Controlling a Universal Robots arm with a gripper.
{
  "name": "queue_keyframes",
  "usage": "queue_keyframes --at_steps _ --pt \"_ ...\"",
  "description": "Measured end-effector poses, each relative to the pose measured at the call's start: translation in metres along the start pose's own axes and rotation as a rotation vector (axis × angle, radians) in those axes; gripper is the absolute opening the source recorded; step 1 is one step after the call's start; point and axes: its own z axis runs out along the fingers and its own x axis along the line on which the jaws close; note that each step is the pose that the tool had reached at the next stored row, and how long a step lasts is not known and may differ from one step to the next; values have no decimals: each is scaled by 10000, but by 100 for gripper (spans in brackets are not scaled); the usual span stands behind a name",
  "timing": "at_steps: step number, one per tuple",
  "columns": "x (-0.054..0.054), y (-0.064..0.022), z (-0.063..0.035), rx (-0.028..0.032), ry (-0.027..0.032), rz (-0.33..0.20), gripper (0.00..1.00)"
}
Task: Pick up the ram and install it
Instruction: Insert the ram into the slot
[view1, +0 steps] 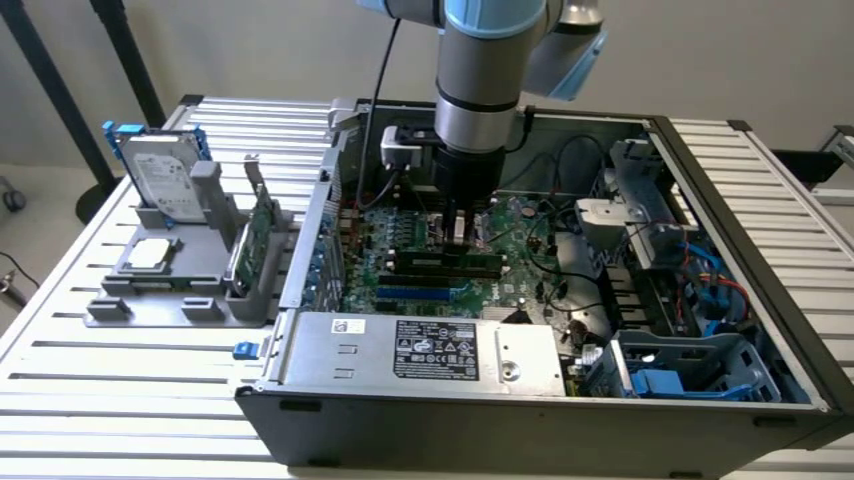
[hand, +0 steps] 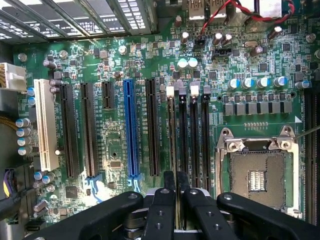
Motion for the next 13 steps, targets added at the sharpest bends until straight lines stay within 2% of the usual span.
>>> queue_keyframes --at_steps 6,7,13 --pt "0 0 3 1 -5 -7 16" --pt "0 0 0 0 -9 -6 22" --pt "7 3 -106 -8 -105 -12 22"
